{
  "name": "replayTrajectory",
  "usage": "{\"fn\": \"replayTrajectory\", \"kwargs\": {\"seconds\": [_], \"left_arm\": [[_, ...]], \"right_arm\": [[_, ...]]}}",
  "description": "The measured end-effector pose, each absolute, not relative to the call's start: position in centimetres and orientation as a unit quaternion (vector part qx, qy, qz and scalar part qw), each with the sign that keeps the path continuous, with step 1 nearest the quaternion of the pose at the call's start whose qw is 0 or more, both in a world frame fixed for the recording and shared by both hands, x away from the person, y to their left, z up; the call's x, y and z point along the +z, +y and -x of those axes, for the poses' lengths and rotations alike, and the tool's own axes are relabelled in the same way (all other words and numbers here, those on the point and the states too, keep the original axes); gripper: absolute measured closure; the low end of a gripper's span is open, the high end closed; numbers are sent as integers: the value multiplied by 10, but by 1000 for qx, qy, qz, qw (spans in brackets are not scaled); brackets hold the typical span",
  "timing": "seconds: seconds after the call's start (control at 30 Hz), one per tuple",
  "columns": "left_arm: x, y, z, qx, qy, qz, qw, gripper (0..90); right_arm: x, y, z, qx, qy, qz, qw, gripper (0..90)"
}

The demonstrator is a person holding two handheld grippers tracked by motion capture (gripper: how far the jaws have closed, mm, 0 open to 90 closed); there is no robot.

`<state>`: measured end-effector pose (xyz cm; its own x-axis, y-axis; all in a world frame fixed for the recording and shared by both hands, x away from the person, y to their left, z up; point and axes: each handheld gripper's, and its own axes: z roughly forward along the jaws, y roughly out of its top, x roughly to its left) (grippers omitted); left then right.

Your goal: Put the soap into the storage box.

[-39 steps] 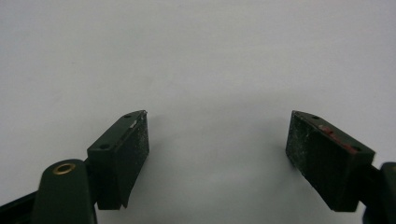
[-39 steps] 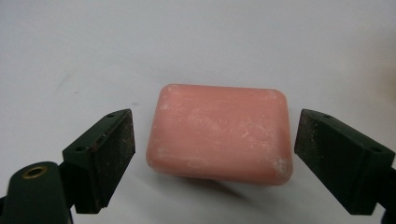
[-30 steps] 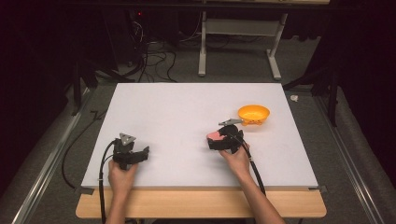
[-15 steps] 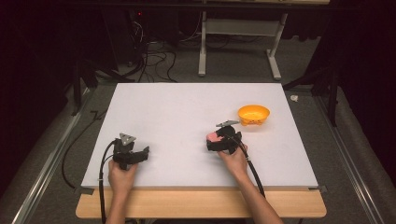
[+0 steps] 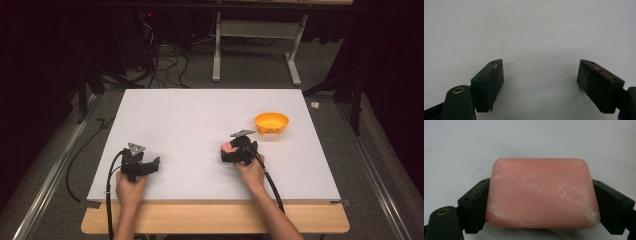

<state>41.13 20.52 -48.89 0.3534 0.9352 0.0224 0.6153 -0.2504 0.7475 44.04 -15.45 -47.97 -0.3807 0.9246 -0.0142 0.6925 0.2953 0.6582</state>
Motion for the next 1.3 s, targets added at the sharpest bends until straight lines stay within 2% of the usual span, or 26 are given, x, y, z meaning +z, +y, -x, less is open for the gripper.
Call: {"fn": "replayTrajectory", "kwargs": {"seconds": [0.57, 1.3], "left_arm": [[-489, 205, -411, 241, 515, -753, 331, 217], [-489, 205, -411, 242, 514, -753, 331, 217]], "right_arm": [[-476, -157, -438, 302, 780, -515, 189, 138], [-453, -181, -422, 347, 778, -489, 186, 139]]}}
